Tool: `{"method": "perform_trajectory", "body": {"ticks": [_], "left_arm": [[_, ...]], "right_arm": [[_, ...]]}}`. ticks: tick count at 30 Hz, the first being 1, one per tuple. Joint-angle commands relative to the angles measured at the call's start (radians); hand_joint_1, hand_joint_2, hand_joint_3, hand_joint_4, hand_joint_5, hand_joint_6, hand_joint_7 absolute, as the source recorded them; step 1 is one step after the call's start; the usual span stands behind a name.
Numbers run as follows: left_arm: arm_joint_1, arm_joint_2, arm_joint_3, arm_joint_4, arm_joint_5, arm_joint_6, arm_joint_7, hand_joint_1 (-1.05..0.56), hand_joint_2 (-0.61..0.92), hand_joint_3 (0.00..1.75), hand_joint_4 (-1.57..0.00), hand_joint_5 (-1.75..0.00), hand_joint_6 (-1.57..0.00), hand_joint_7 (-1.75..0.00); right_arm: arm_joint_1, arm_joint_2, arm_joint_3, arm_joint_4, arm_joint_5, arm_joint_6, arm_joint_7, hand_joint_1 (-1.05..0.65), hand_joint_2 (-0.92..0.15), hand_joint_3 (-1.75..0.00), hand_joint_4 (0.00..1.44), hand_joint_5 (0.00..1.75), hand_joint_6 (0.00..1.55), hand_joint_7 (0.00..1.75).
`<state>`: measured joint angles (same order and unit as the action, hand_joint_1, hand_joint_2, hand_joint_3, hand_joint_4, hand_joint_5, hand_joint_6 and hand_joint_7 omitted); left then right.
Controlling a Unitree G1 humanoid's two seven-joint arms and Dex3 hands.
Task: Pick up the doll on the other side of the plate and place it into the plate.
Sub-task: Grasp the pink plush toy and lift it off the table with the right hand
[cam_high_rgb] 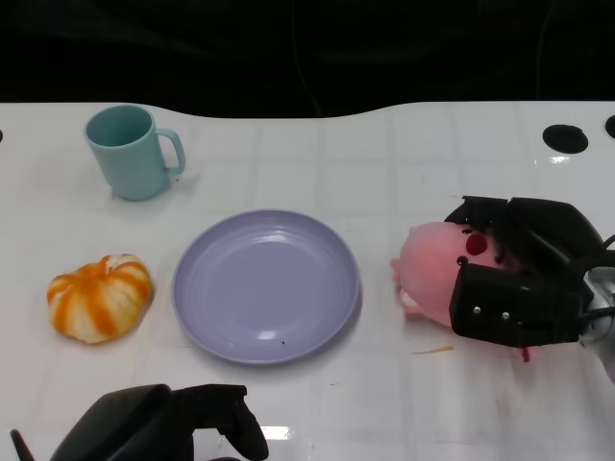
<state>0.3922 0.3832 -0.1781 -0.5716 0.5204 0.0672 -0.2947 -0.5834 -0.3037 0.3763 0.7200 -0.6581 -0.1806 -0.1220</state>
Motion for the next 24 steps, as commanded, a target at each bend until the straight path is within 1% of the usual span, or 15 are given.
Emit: {"method": "perform_trajectory", "body": {"ticks": [1, 3, 5, 7, 8, 9, 12, 13, 14, 16, 17, 21, 24], "left_arm": [[0.003, 0.011, 0.002, -0.009, 0.005, -0.001, -0.008, -0.29, 0.92, 0.39, -0.64, -1.6, -0.72, -0.98], [0.003, 0.01, 0.001, -0.009, 0.003, -0.002, -0.008, -0.28, 0.92, 0.39, -0.64, -1.6, -0.72, -0.98], [0.003, 0.01, 0.001, -0.009, 0.003, -0.003, -0.008, -0.28, 0.92, 0.39, -0.64, -1.6, -0.72, -0.98], [0.002, 0.012, 0.001, -0.012, 0.003, -0.001, -0.011, -0.28, 0.92, 0.39, -0.64, -1.61, -0.72, -0.98], [0.001, 0.012, 0.001, -0.012, 0.003, 0.0, -0.012, -0.28, 0.92, 0.39, -0.64, -1.61, -0.71, -0.98], [0.0, 0.012, 0.001, -0.011, 0.002, 0.0, -0.013, -0.28, 0.92, 0.39, -0.64, -1.61, -0.71, -0.98], [-0.001, 0.011, 0.0, -0.005, 0.003, -0.001, -0.009, -0.28, 0.92, 0.39, -0.64, -1.61, -0.71, -0.98], [0.0, 0.01, -0.001, -0.003, 0.005, -0.002, -0.007, -0.28, 0.92, 0.39, -0.64, -1.61, -0.71, -0.99], [0.001, 0.01, -0.002, -0.001, 0.007, -0.004, -0.004, -0.29, 0.92, 0.39, -0.64, -1.62, -0.72, -0.99], [0.003, 0.009, -0.003, 0.002, 0.009, -0.007, 0.001, -0.29, 0.92, 0.39, -0.64, -1.62, -0.72, -0.99], [0.004, 0.009, -0.003, 0.004, 0.01, -0.009, 0.003, -0.29, 0.92, 0.39, -0.64, -1.62, -0.72, -0.99], [0.007, 0.008, -0.003, 0.011, 0.007, -0.019, 0.008, -0.29, 0.92, 0.38, -0.63, -1.61, -0.71, -0.99], [0.006, 0.006, -0.007, 0.016, 0.014, -0.02, 0.011, -0.28, 0.92, 0.38, -0.63, -1.61, -0.71, -0.98]], "right_arm": [[0.006, -0.018, 0.015, 0.018, -0.008, -0.024, -0.016, -0.2, -0.53, -0.98, 0.85, 1.75, 0.8, 1.42], [0.006, -0.018, 0.01, 0.014, -0.002, -0.022, -0.021, -0.19, -0.54, -0.96, 0.84, 1.75, 0.79, 1.45], [0.007, -0.019, 0.007, 0.009, 0.001, -0.019, -0.023, -0.19, -0.53, -0.98, 0.83, 1.75, 0.81, 1.34], [0.01, -0.02, -0.003, -0.001, 0.011, -0.023, -0.028, -0.19, -0.52, -0.98, 0.83, 1.75, 0.82, 1.31], [0.013, -0.02, -0.01, -0.008, 0.019, -0.026, -0.03, -0.18, -0.52, -0.97, 0.84, 1.75, 0.77, 1.45], [0.017, -0.019, -0.018, -0.015, 0.026, -0.033, -0.041, -0.17, -0.52, -0.96, 0.84, 1.75, 0.73, 1.55], [0.031, -0.012, -0.039, -0.035, 0.048, -0.05, -0.067, -0.16, -0.5, -1.03, 0.89, 1.75, 0.74, 1.62], [0.037, -0.009, -0.048, -0.036, 0.065, -0.079, -0.08, -0.16, -0.48, -1.07, 0.89, 1.75, 0.73, 1.64], [0.041, -0.008, -0.056, -0.03, 0.081, -0.129, -0.099, -0.11, -0.42, -1.17, 0.9, 1.75, 0.74, 1.66], [0.05, -0.003, -0.07, -0.022, 0.109, -0.231, -0.137, -0.09, -0.37, -1.26, 0.91, 1.75, 0.72, 1.71], [0.05, 0.001, -0.071, -0.022, 0.112, -0.259, -0.15, -0.09, -0.36, -1.29, 0.91, 1.75, 0.72, 1.73], [0.041, 0.012, -0.071, -0.028, 0.114, -0.301, -0.164, -0.12, -0.36, -1.34, 0.92, 1.75, 0.7, 1.75], [0.017, 0.038, -0.074, -0.04, 0.124, -0.325, -0.167, -0.13, -0.35, -1.36, 0.95, 1.75, 0.7, 1.75]]}}
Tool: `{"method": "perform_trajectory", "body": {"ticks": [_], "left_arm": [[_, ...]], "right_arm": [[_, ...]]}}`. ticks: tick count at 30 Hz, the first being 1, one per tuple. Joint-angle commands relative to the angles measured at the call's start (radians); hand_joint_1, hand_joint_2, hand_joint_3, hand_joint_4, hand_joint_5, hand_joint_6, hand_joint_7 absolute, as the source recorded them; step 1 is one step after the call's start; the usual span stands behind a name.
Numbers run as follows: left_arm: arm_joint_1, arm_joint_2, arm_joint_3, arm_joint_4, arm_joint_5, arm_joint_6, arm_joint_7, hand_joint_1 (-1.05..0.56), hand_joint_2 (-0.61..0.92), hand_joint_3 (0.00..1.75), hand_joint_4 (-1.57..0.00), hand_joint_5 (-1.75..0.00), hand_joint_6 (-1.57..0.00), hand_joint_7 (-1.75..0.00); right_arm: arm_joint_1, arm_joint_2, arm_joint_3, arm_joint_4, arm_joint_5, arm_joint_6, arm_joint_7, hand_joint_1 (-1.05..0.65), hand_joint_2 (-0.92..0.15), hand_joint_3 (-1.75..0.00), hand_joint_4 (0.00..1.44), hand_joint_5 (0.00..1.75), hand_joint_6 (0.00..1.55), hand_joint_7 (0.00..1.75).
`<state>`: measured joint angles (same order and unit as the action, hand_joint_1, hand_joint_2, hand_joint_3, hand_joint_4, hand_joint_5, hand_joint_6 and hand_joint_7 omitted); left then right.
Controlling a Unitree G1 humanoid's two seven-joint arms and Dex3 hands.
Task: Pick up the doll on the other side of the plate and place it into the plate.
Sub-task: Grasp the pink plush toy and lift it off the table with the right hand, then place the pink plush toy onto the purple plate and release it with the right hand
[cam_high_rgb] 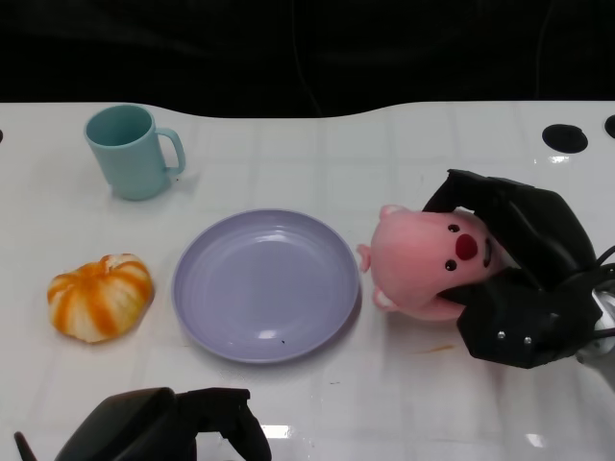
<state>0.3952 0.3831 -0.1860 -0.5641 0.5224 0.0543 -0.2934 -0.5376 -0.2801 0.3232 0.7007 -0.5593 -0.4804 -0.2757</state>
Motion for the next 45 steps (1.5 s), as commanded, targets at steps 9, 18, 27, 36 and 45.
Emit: {"method": "perform_trajectory", "body": {"ticks": [9, 18, 27, 36, 45], "left_arm": [[0.006, 0.002, -0.003, 0.008, 0.018, -0.01, 0.011, -0.28, 0.92, 0.38, -0.65, -1.59, -0.71, -0.97], [-0.001, -0.014, -0.031, 0.024, 0.055, -0.02, 0.026, -0.28, 0.92, 0.37, -0.68, -1.51, -0.72, -0.97], [0.004, -0.031, -0.057, 0.011, 0.099, -0.005, 0.03, -0.25, 0.92, 0.35, -0.68, -1.53, -0.73, -0.93], [0.013, -0.041, -0.058, 0.003, 0.11, -0.013, 0.032, -0.25, 0.92, 0.34, -0.69, -1.48, -0.74, -0.92], [0.01, -0.042, -0.061, 0.007, 0.118, -0.016, 0.034, -0.25, 0.92, 0.35, -0.7, -1.48, -0.75, -0.92]], "right_arm": [[-0.125, 0.118, -0.011, -0.054, 0.036, -0.001, 0.022, -0.17, -0.32, -1.43, 0.97, 1.75, 0.71, 1.75], [-0.246, 0.229, 0.036, -0.009, -0.01, 0.023, 0.034, -0.21, -0.24, -1.53, 0.99, 1.75, 0.73, 1.75], [-0.334, 0.315, 0.118, 0.089, -0.067, 0.071, 0.044, -0.22, -0.26, -1.42, 1.0, 1.75, 0.73, 1.75], [-0.373, 0.361, 0.16, 0.142, -0.101, 0.12, 0.03, -0.25, -0.32, -1.28, 1.0, 1.75, 0.69, 1.75], [-0.377, 0.349, 0.183, 0.141, -0.086, 0.106, 0.147, -0.41, -0.73, -0.47, 0.41, 0.98, 0.56, 0.21]]}}
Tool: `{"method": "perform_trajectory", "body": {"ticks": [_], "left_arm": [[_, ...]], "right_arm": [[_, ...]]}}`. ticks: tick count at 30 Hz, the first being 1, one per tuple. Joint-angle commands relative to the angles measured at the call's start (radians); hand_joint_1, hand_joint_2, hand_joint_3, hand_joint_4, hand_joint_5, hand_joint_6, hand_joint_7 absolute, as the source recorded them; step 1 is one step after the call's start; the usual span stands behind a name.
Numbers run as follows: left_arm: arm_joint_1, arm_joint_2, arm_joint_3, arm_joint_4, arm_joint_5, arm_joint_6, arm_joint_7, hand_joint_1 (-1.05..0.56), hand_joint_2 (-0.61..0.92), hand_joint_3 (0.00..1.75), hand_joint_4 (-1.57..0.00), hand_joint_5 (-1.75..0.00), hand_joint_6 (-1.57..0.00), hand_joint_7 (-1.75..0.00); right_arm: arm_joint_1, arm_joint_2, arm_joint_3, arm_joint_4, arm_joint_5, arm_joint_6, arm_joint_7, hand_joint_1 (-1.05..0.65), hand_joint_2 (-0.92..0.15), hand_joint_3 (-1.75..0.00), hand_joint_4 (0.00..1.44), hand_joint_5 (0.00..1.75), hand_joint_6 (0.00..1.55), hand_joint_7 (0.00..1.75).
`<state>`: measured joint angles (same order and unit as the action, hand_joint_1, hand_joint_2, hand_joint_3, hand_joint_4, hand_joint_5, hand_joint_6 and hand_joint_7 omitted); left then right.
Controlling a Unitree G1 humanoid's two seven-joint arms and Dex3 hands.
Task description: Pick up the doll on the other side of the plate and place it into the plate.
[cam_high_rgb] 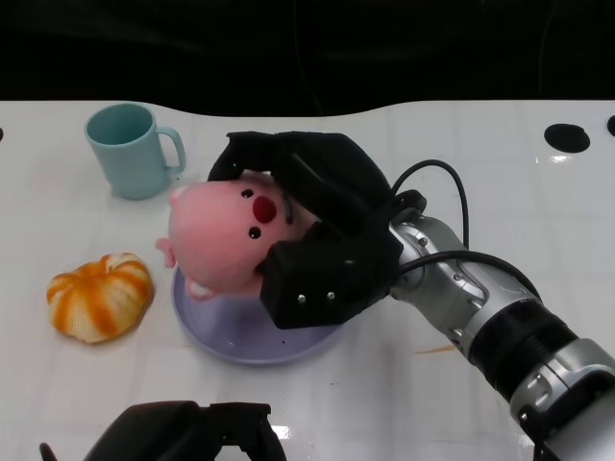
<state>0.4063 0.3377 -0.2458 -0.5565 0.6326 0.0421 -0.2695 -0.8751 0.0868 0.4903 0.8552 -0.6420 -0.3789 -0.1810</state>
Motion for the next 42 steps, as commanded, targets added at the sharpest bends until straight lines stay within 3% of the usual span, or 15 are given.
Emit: {"method": "perform_trajectory", "body": {"ticks": [1, 3, 6, 29, 34, 42], "left_arm": [[-0.001, 0.003, -0.001, 0.0, 0.007, -0.005, 0.01, -0.25, 0.92, 0.35, -0.7, -1.48, -0.75, -0.92], [0.0, 0.002, -0.001, -0.005, 0.008, 0.0, 0.008, -0.25, 0.92, 0.35, -0.7, -1.48, -0.75, -0.92], [0.002, 0.003, 0.0, -0.008, 0.008, 0.002, 0.005, -0.25, 0.92, 0.34, -0.7, -1.48, -0.75, -0.91], [0.002, 0.012, 0.015, -0.018, -0.006, 0.003, -0.008, -0.25, 0.92, 0.35, -0.71, -1.48, -0.75, -0.92], [-0.006, 0.013, 0.017, -0.013, -0.011, 0.006, -0.011, -0.25, 0.92, 0.34, -0.71, -1.48, -0.76, -0.93], [-0.018, 0.02, 0.029, 0.004, -0.029, -0.002, -0.011, -0.25, 0.92, 0.34, -0.7, -1.48, -0.75, -0.92]], "right_arm": [[-0.039, -0.024, 0.021, -0.022, -0.008, 0.012, 0.073, -0.48, -0.84, -0.3, 0.3, 0.77, 0.49, 0.12], [-0.035, -0.036, 0.029, -0.042, -0.014, 0.021, 0.109, -0.57, -0.9, -0.21, 0.22, 0.63, 0.45, 0.07], [-0.025, -0.046, 0.036, -0.068, -0.019, 0.033, 0.13, -0.65, -0.92, -0.16, 0.18, 0.57, 0.43, 0.04], [0.051, -0.149, 0.025, -0.313, -0.01, 0.093, 0.28, -0.74, -0.92, -0.16, 0.14, 0.54, 0.35, 0.0], [0.11, -0.194, -0.001, -0.422, 0.03, 0.089, 0.328, -0.74, -0.92, -0.16, 0.14, 0.54, 0.35, 0.0], [0.307, -0.284, -0.089, -0.642, 0.132, 0.074, 0.369, -0.64, -0.92, -0.15, 0.3, 0.64, 0.49, 0.07]]}}
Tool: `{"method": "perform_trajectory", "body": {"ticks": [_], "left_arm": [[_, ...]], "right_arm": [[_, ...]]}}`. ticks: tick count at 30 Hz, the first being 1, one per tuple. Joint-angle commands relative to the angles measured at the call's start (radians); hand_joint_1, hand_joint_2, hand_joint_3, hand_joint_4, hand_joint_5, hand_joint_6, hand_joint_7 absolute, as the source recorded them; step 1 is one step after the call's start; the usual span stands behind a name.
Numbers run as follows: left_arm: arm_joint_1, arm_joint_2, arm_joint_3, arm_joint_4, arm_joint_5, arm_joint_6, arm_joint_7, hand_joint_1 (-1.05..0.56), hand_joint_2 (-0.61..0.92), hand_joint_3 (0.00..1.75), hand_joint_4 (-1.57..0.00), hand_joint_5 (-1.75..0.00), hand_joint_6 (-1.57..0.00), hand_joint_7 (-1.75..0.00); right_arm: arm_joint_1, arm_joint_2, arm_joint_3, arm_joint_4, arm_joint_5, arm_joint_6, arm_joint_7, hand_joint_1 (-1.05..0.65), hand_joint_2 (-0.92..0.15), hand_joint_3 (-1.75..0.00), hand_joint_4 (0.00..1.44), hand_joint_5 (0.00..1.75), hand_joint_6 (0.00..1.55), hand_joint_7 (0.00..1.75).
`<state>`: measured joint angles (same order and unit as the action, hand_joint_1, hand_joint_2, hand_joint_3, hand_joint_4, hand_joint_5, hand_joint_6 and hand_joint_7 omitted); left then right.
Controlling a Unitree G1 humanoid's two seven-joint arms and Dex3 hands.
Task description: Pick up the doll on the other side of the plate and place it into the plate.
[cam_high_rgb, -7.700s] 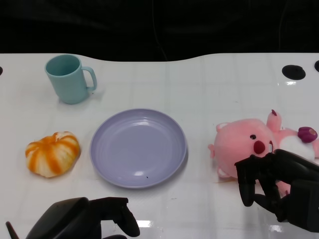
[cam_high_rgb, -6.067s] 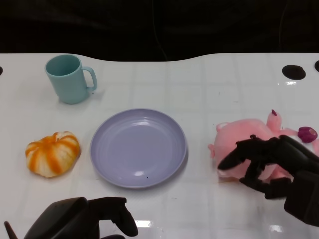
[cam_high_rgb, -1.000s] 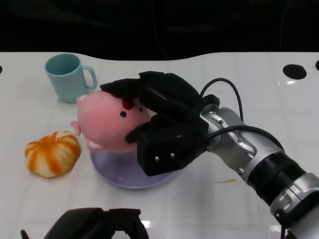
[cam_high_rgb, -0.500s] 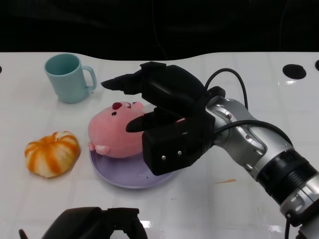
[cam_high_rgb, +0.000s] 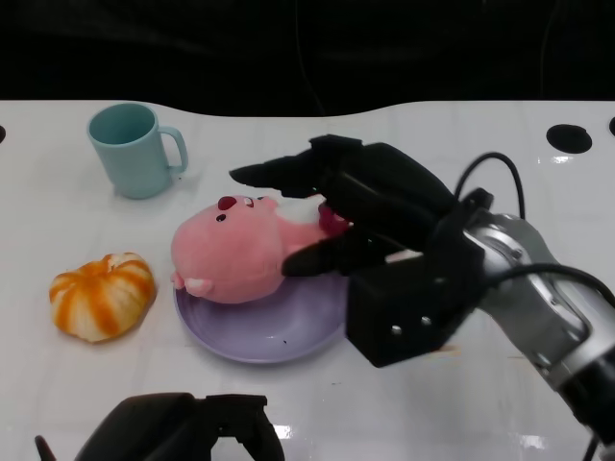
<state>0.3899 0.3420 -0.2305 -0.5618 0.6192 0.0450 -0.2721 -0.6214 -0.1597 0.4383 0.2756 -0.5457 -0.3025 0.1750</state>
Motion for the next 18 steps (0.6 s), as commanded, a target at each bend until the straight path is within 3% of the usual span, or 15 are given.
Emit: {"method": "perform_trajectory", "body": {"ticks": [1, 10, 14, 18], "left_arm": [[-0.002, 0.017, 0.015, 0.011, -0.019, -0.006, -0.007, -0.25, 0.92, 0.34, -0.7, -1.48, -0.75, -0.92], [0.009, 0.024, 0.019, -0.011, -0.028, 0.005, -0.016, -0.24, 0.92, 0.34, -0.69, -1.52, -0.75, -0.91], [0.008, 0.023, 0.024, -0.023, -0.033, 0.018, -0.028, -0.25, 0.92, 0.35, -0.68, -1.54, -0.75, -0.91], [0.005, 0.027, 0.031, -0.024, -0.039, 0.019, -0.034, -0.25, 0.92, 0.34, -0.67, -1.54, -0.75, -0.91]], "right_arm": [[0.082, -0.05, -0.05, -0.093, 0.048, 0.002, 0.02, -0.63, -0.92, -0.15, 0.32, 0.65, 0.51, 0.07], [0.316, -0.121, -0.203, -0.338, 0.243, 0.088, 0.117, -0.54, -0.92, -0.13, 0.49, 0.78, 0.65, 0.13], [0.394, -0.148, -0.257, -0.401, 0.303, 0.101, 0.137, -0.3, -0.9, -0.05, 0.69, 0.78, 0.8, 0.18], [0.474, -0.165, -0.301, -0.464, 0.365, 0.132, 0.163, -0.2, -0.91, -0.03, 0.82, 0.83, 0.89, 0.21]]}}
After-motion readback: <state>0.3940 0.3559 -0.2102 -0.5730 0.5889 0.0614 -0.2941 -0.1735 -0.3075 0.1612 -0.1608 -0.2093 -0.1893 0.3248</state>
